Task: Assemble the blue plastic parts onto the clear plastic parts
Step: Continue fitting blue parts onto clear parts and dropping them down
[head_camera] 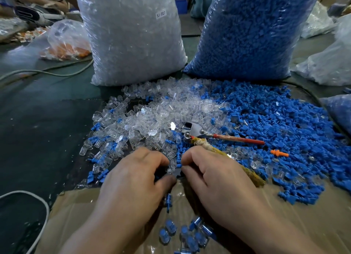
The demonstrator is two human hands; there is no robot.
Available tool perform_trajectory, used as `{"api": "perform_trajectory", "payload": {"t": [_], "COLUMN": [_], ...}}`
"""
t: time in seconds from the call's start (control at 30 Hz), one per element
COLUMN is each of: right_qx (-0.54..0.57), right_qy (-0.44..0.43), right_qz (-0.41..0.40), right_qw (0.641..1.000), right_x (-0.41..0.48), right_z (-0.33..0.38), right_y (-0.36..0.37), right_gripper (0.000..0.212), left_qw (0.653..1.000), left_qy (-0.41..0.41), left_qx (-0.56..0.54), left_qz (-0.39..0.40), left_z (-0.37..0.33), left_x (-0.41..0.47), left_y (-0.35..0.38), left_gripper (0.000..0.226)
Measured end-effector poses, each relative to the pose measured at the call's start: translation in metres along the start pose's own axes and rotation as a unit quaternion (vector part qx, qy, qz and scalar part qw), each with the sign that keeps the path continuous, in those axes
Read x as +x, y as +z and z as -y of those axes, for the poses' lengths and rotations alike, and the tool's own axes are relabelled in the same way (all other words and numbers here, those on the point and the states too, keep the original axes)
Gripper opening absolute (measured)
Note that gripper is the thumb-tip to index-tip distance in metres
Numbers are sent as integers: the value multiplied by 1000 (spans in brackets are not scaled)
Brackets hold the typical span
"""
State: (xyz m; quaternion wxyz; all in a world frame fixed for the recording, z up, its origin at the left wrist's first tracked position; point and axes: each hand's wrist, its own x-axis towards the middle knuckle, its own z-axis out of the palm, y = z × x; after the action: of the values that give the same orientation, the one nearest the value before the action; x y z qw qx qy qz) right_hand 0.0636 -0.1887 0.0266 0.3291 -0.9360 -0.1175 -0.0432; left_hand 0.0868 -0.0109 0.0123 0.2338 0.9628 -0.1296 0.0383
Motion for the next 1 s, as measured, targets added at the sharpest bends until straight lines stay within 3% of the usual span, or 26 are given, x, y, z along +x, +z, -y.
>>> {"api": "perform_trajectory", "payload": {"t": [0.17,0.27,0.33,0.43,0.53,0.63,0.77,0.87,1.0], "right_qx": [25,61,84,113,165,191,203,113,45], "right_qy": [-10,0,1,-13,-7,8,28,-17,-58], "right_qz": [-5,-59,-85,-109,-106,-84,-48,-55,-59], "right_qw": [1000,996,993,988,981,978,978,992,996], "right_x": [0,1,1,1,-1,-2,-1,0,-1], "right_z": [0,-4,-5,-2,0,1,0,0,2], "right_y": [1,2,2,2,-1,-4,-6,-8,-9], "right_gripper": [7,10,8,7,16,17,12,7,18], "left_qw": [999,987,958,894,853,860,896,912,923], "left_qy": [17,-36,-86,-116,-107,-87,-55,-39,-20], "left_qx": [-25,-121,-255,-432,-510,-503,-441,-407,-383], "left_qz": [-33,-96,-98,-39,10,17,0,-6,-15], "left_z": [-1,1,2,-1,-5,-8,-4,-6,-8], "left_x": [2,3,3,4,3,1,0,0,-2], "left_y": [4,3,3,-2,-6,-5,-1,2,-1], "left_gripper": [12,9,14,21,17,37,33,29,29]}}
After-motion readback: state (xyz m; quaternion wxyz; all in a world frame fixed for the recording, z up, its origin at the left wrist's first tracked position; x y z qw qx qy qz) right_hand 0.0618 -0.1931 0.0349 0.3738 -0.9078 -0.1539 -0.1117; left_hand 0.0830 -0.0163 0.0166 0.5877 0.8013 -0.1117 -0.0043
